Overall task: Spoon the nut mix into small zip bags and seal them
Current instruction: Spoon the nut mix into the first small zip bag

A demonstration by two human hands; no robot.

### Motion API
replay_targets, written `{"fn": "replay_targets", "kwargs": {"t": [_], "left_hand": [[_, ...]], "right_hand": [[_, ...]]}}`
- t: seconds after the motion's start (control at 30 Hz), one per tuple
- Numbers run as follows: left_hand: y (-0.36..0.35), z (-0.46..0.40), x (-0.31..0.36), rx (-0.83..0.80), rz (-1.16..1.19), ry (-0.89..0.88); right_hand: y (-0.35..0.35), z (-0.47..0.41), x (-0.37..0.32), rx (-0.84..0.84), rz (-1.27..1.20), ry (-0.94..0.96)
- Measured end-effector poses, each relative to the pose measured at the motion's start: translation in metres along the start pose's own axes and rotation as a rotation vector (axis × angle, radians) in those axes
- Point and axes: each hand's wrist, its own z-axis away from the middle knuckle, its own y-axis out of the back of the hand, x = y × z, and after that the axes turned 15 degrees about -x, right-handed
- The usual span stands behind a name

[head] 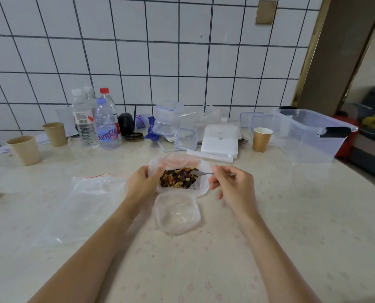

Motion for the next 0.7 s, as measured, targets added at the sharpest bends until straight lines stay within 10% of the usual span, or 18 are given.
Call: {"fn": "replay_targets", "kwargs": {"t": [0.7], "left_hand": [[-0.003,0.002,-0.005,0.116,0.128,-0.221]], "right_hand": [[-0.009,-0.045,0.008,-0.180,0.105,0.012]]}}
